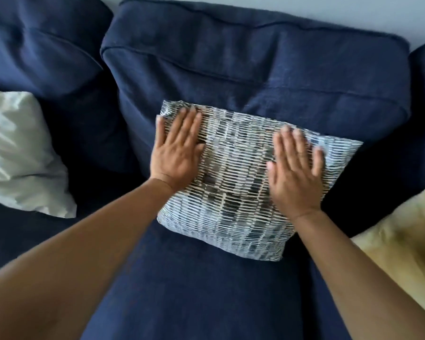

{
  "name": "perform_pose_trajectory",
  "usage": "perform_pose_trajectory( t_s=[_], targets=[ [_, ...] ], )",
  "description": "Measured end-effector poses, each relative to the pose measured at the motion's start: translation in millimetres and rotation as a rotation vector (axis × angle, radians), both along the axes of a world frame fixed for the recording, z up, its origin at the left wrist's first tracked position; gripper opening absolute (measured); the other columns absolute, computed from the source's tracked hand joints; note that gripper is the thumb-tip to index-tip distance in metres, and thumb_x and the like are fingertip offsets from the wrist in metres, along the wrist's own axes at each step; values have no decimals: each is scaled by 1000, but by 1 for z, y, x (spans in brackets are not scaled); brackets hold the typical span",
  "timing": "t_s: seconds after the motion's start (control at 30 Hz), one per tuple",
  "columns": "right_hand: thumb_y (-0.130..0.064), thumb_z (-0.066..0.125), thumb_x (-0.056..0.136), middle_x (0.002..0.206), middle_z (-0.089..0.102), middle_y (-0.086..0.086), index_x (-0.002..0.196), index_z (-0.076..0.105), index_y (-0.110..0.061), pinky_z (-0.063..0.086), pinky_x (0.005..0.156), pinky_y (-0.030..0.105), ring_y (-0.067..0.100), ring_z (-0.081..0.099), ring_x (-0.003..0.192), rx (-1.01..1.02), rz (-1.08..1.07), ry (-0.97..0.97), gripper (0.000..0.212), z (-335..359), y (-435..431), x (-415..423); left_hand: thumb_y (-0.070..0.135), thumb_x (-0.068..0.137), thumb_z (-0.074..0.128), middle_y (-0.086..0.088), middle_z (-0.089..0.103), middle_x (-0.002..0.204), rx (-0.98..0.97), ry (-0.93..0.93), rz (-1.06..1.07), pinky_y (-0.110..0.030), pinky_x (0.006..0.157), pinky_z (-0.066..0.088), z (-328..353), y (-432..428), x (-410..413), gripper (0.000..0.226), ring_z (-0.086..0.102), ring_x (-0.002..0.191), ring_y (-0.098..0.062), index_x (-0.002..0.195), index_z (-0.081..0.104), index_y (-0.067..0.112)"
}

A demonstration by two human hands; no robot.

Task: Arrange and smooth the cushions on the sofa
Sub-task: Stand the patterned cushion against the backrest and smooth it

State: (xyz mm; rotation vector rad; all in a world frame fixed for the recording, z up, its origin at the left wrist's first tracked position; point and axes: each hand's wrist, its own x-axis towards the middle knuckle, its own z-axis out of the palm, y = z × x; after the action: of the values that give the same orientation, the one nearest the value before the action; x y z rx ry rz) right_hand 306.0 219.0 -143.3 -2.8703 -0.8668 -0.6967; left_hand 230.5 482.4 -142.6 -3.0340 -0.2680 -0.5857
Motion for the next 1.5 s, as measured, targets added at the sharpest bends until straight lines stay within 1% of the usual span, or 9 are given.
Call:
perform_pose_trajectory(
  t_s=[0.2, 0.3, 0.4, 0.6, 0.77, 0.87, 1.0, 1.17, 1.5],
  targets=[
    [-40, 26, 108, 168, 12, 9, 160, 14, -11, 4, 120, 54, 23, 6, 156, 240, -329, -22, 61, 12, -34, -7, 40, 108, 30, -13, 13, 168, -115, -134, 140, -60, 123, -2, 21, 18, -11, 61, 6, 155, -35, 161, 20, 12],
    [-37, 35, 109, 159, 35, 14, 154, 34, -13, 15, 116, 55, 29, 23, 152, 323, -368, -86, 52, 25, -26, -11, 41, 107, 41, -11, 36, 160, -109, -220, 113, -58, 122, 0, 37, 14, -1, 51, 21, 152, -35, 154, 40, 22],
    [-31, 49, 105, 121, 62, 14, 126, 66, -18, 25, 109, 56, 32, 48, 125, 334, -257, -136, 30, 33, -25, -7, 46, 103, 46, -6, 67, 116, -108, -169, 87, -53, 123, 11, 51, 22, 5, 37, 54, 121, -33, 118, 70, 22],
    [-22, 58, 98, 93, 62, 10, 92, 71, -21, 24, 92, 39, 25, 37, 98, 461, -232, -241, 15, 57, -17, 15, 36, 106, 46, 4, 70, 78, -121, -474, 120, -37, 80, 32, 69, 32, -5, 23, 61, 69, -21, 93, 61, 24],
    [-23, 53, 101, 103, 64, 11, 99, 74, -20, 27, 98, 47, 26, 39, 104, 425, -195, -112, 21, 52, -3, 12, 41, 105, 42, -7, 70, 97, -193, -265, 265, -45, 93, 33, 49, 30, -11, 34, 61, 92, -32, 102, 68, 20],
    [-25, 55, 102, 121, 63, 10, 114, 71, -19, 31, 103, 54, 30, 51, 119, 480, -207, -196, 21, 53, -3, 3, 40, 103, 48, -10, 61, 123, -238, -394, 295, -45, 109, 27, 54, 13, -12, 29, 54, 118, -30, 117, 65, 21],
    [-28, 49, 103, 152, 46, 8, 142, 51, -13, 22, 113, 57, 27, 34, 148, 505, -54, -248, 42, 53, 18, -24, 32, 104, 42, -16, 30, 162, -279, -498, -8, -55, 123, 9, 38, -55, -35, 51, 23, 152, -35, 151, 41, 10],
    [-27, 46, 104, 164, 28, 3, 157, 30, -16, 3, 123, 46, 21, 21, 153, 149, 243, -68, 56, 10, 46, -52, 32, 108, 28, -14, 23, 163, -280, -177, -144, -59, 123, 6, -30, -96, -67, 56, 19, 152, -36, 156, 24, 4],
    [-37, 30, 107, 168, 12, 11, 160, 14, -9, 5, 120, 55, 25, 7, 155, 248, -240, -58, 62, -5, 2, -45, 34, 105, 34, -13, 18, 166, -97, -60, 4, -52, 125, -3, -49, -15, -32, 63, 11, 154, -31, 159, 17, 6]
  ],
)
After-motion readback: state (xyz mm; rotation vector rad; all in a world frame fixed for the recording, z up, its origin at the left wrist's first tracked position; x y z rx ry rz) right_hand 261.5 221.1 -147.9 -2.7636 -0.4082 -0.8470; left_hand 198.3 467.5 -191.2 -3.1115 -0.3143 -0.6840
